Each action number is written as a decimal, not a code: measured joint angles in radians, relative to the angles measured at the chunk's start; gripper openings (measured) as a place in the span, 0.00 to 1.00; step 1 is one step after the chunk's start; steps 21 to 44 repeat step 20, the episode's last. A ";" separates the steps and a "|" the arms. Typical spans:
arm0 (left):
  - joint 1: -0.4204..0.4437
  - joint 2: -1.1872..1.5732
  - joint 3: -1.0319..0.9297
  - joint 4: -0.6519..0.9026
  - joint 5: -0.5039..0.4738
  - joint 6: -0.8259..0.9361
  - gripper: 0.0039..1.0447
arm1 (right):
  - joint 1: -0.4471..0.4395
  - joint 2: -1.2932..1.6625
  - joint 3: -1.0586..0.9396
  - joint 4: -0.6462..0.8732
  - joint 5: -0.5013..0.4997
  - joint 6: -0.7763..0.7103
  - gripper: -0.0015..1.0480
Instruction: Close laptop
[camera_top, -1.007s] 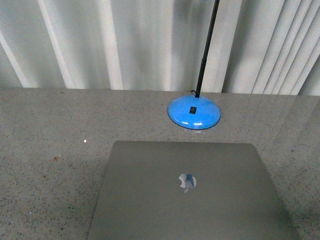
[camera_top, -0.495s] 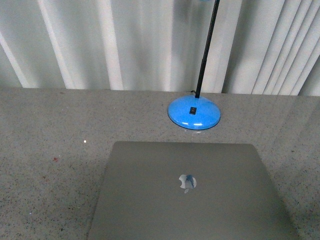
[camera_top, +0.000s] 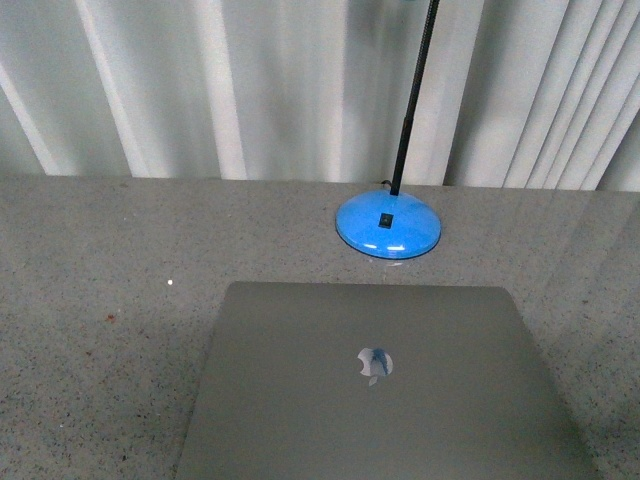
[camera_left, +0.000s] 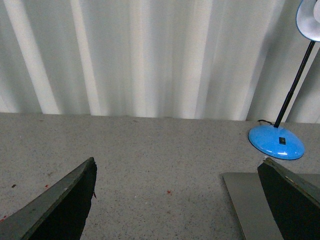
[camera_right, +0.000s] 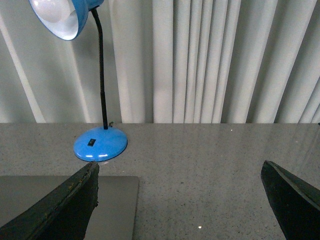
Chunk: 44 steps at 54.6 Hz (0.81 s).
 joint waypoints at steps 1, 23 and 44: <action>0.000 0.000 0.000 0.000 0.000 0.000 0.94 | 0.000 0.000 0.000 0.000 0.000 0.000 0.93; 0.000 0.000 0.000 0.000 0.000 0.000 0.94 | 0.000 0.000 0.000 0.000 0.000 0.000 0.93; 0.000 0.000 0.000 0.000 0.000 0.000 0.94 | 0.000 0.000 0.000 0.000 0.000 0.000 0.93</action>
